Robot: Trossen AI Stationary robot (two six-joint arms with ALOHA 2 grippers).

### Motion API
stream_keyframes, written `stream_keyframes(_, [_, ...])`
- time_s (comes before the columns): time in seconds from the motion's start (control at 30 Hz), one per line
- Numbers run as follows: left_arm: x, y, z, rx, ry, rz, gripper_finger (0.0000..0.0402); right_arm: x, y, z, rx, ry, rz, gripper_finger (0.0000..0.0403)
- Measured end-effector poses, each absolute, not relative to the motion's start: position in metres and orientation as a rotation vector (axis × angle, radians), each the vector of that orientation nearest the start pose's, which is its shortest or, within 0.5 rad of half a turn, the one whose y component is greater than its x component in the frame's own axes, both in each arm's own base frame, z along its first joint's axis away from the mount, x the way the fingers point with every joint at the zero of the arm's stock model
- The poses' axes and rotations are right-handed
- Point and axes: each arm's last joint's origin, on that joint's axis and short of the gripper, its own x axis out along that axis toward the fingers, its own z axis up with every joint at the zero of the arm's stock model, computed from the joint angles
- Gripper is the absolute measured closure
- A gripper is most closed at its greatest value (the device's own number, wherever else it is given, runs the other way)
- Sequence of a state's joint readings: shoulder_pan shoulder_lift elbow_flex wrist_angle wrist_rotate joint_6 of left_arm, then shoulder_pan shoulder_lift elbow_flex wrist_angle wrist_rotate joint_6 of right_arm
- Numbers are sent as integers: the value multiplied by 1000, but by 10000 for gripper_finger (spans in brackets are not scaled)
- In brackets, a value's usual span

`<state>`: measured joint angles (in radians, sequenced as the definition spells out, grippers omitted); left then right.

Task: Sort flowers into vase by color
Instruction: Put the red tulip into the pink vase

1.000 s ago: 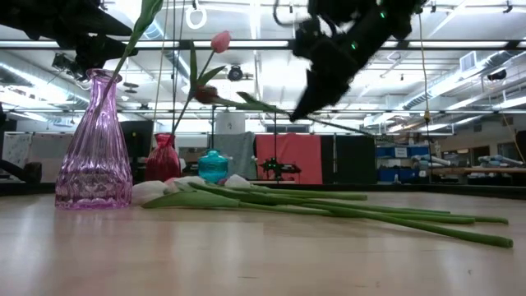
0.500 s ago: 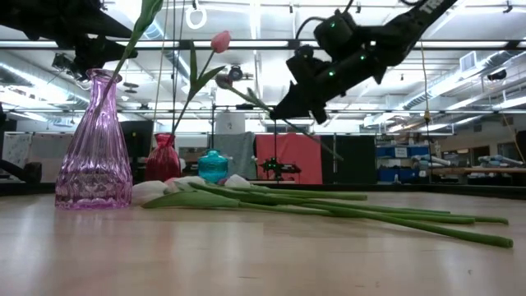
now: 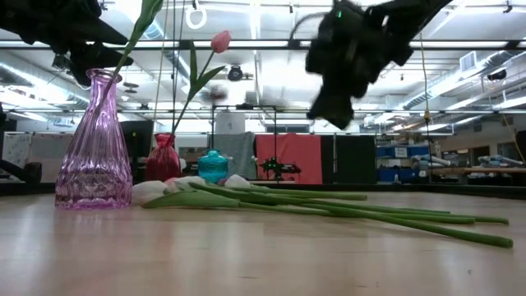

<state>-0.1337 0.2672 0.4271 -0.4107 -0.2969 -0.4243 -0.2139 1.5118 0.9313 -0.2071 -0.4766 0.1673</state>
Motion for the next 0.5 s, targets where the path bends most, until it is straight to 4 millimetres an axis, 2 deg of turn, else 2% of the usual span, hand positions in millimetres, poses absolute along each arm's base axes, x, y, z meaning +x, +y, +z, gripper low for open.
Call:
stream_keyframes(0.07, [90,-3,248,-367,204,221,198,310,-39,226,379,672,284,384])
stream_keyframes(0.2, [90,-3,248,-366,196,237,198,319,-15,248,305,482,361,384])
stream_keyframes(0.37, [91,-3,248,-360,194,240,198,327,29,270,207,249,523,384])
stream_keyframes(0.5, [91,-3,249,-360,193,240,198,328,50,277,164,161,485,384])
